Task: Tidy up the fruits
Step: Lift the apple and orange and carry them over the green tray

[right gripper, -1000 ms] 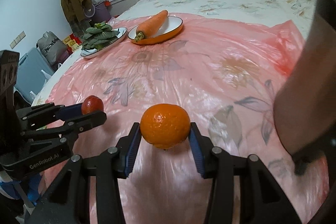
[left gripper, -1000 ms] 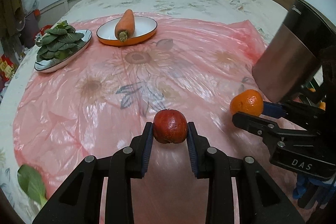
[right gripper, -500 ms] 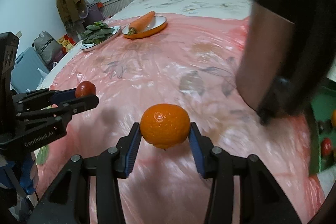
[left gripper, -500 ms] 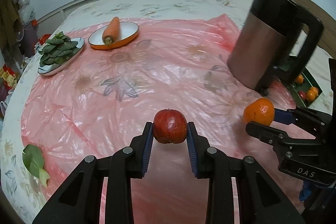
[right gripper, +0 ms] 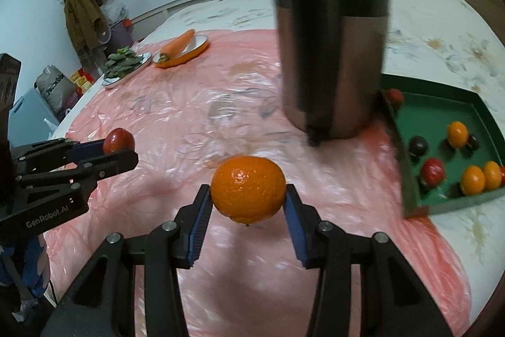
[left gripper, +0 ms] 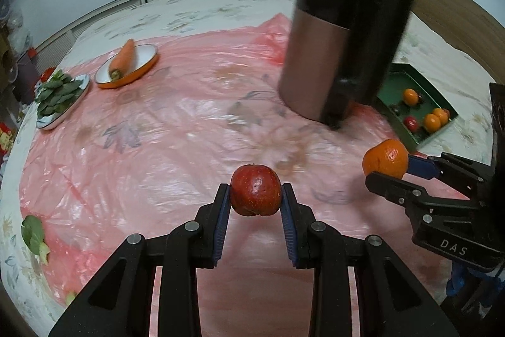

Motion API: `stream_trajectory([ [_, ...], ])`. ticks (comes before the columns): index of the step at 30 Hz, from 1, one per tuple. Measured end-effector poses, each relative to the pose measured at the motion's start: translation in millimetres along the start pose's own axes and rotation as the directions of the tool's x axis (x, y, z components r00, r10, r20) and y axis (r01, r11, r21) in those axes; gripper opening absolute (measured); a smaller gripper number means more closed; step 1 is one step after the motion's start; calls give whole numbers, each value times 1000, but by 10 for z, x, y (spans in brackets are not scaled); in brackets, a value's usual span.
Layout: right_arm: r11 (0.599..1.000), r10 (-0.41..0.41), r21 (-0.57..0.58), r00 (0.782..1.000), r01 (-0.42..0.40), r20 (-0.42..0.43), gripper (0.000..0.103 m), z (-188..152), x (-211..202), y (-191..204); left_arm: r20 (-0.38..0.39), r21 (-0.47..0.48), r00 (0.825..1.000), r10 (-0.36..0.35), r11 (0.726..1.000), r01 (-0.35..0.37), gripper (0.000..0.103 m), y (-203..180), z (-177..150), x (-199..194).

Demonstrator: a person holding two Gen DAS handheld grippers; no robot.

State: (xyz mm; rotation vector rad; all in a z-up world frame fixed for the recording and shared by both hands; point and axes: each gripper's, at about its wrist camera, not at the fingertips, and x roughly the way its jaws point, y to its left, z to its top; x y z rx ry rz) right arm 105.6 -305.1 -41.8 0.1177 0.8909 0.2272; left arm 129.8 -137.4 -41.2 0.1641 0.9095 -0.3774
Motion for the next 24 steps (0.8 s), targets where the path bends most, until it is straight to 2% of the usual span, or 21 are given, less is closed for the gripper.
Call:
stream_trajectory([
  [12,994,-60,95,997,55,50,42,-212,-390,-677,-20,103,999,-47,994,49,27,-775,83,32],
  [24,958,-193,235,975,163,112,42,-225,-698,-1780,-49,212,984,-174,960,180,27,-1691,486,396],
])
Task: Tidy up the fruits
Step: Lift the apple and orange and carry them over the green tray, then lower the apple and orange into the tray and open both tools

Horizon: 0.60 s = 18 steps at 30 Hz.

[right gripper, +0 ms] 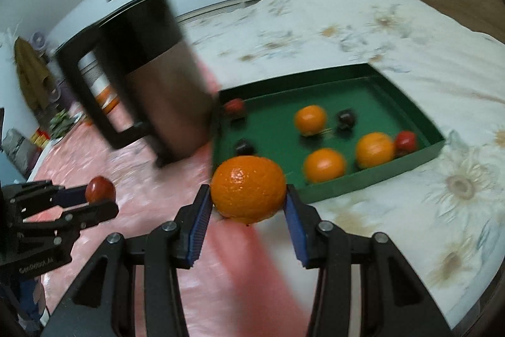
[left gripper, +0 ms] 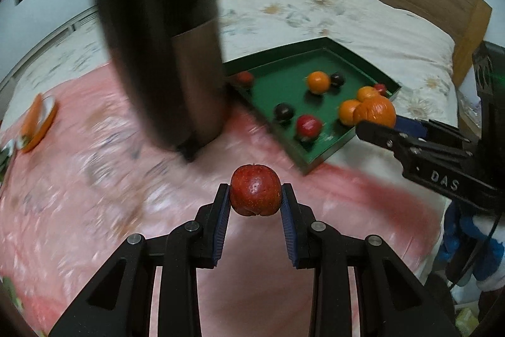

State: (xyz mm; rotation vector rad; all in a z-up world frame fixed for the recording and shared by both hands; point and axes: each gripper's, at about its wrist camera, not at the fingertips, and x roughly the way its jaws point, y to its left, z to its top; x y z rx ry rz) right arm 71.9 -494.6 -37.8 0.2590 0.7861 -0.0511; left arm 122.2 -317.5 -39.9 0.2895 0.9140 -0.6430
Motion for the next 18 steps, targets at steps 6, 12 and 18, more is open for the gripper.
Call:
stream_trajectory([
  [6,999,-52,8,999,52,15,42,216,136,-381,4,41,1000,-21,999,21,27,-244,373,313],
  [12,996,-93,-6,996,93,8,42,341,352,-606,12,80,1000,-24,997,23,27,-431,746,647],
  [18,989,-145,7,989,145,29,42,552,519,-876,-2,63,1000,-22,998,22,27,-529,1029,1023],
])
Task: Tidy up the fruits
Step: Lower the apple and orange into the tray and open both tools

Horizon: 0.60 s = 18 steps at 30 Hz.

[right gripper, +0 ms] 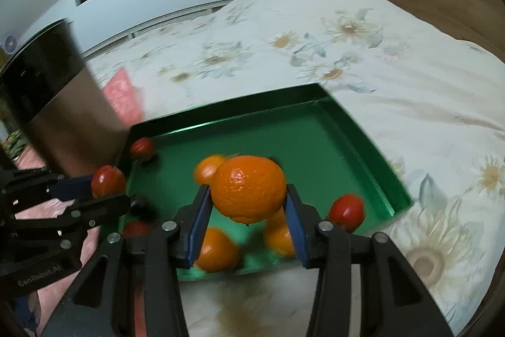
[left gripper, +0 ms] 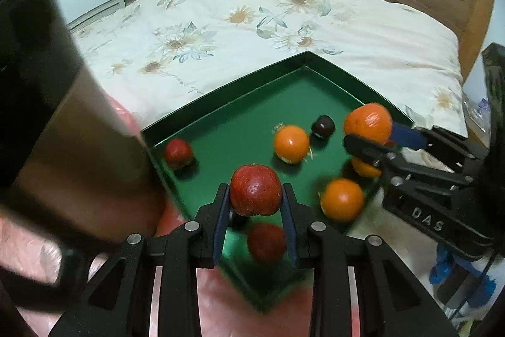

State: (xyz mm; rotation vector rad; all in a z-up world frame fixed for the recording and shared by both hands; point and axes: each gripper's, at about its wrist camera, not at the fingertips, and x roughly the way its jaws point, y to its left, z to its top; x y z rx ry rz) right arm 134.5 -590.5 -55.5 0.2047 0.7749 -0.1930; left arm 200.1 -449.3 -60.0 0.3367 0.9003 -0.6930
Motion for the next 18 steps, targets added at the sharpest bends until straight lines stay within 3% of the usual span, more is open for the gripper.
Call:
stream_trajectory([
  [6,994,-94,61,996,95,-5,42,65,284,-248,-52,-20,999,-9,1000,8,27,-17,22,300],
  [18,991,-113,61,992,116,-50,44,1,501,-285,-80,13,996,34,999,-33,27,-71,-27,491],
])
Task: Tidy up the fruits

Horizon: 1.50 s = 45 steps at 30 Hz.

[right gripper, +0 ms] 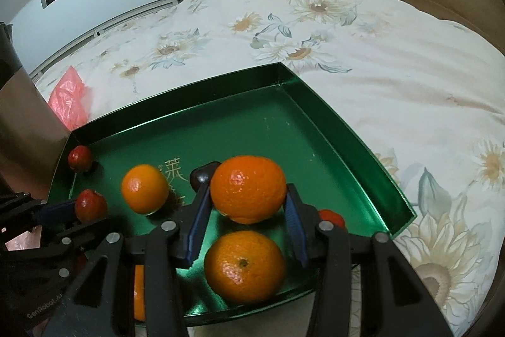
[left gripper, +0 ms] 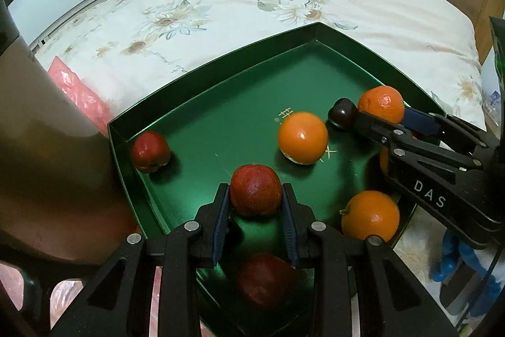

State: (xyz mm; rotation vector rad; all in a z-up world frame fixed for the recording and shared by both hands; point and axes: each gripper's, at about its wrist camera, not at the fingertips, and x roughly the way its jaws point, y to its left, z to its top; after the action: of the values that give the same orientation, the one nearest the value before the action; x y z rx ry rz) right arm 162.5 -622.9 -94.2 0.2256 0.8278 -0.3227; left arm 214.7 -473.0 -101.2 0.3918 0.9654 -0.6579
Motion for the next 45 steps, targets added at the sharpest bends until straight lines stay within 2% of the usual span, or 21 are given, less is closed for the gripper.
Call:
stream_trajectory([
  [1,1000,-5,-3,1000,5,-4,45,2,-3,6,-1,2,1000,3,1000,-3,27,-1,2,-2],
  [2,1000,-9,-6,1000,9,-6,51,3,-9,13,-1,7,1000,7,1000,-7,27,-4,-3,-14],
  [3,1000,-8,-6,1000,8,-6,74,4,-20,18,-2,10,1000,9,1000,-9,28,-4,-4,-21],
  [4,1000,-11,-5,1000,11,0,89,3,-45,24,-1,11,1000,10,1000,-10,34,-1,-5,-32],
  [5,1000,-17,-4,1000,17,4,91,6,-56,23,2,9,1000,11,1000,-11,39,5,-4,-48],
  [6,1000,-22,-1,1000,22,9,91,5,-78,23,11,3,1000,15,1000,-15,47,16,-9,-82],
  [7,1000,-15,5,1000,15,12,91,7,-104,18,20,0,1000,17,1000,-17,48,26,-15,-121],
  [16,1000,-7,-10,999,8,35,92,-27,-371,102,50,-10,999,1,1000,0,51,35,-155,-481],
  [17,1000,-7,-21,999,8,39,93,-52,-427,137,57,-13,998,3,1000,-3,52,42,-213,-554],
  [19,999,-8,-43,999,10,40,103,-99,-506,202,64,-22,998,2,1000,-1,52,66,-298,-653],
  [20,999,-7,-51,999,9,40,103,-126,-548,234,64,-32,998,-4,999,6,52,93,-354,-703],
  [27,991,47,-127,998,-42,35,103,-397,-906,640,62,-121,998,27,992,-20,53,390,-801,-1078],
  [35,978,128,-171,992,-122,22,103,-663,-1223,1175,66,-211,993,98,974,-82,53,743,-1365,-1512],
  [38,969,165,-190,986,-159,18,103,-768,-1347,1413,67,-253,989,134,961,-113,57,907,-1615,-1687],
  [43,954,209,-222,978,-202,6,103,-932,-1507,1765,46,-346,984,171,927,-145,57,1224,-2091,-1926],
  [45,946,220,-245,975,-212,6,103,-1026,-1573,1936,44,-367,977,207,913,-177,57,1325,-2290,-2041],
])
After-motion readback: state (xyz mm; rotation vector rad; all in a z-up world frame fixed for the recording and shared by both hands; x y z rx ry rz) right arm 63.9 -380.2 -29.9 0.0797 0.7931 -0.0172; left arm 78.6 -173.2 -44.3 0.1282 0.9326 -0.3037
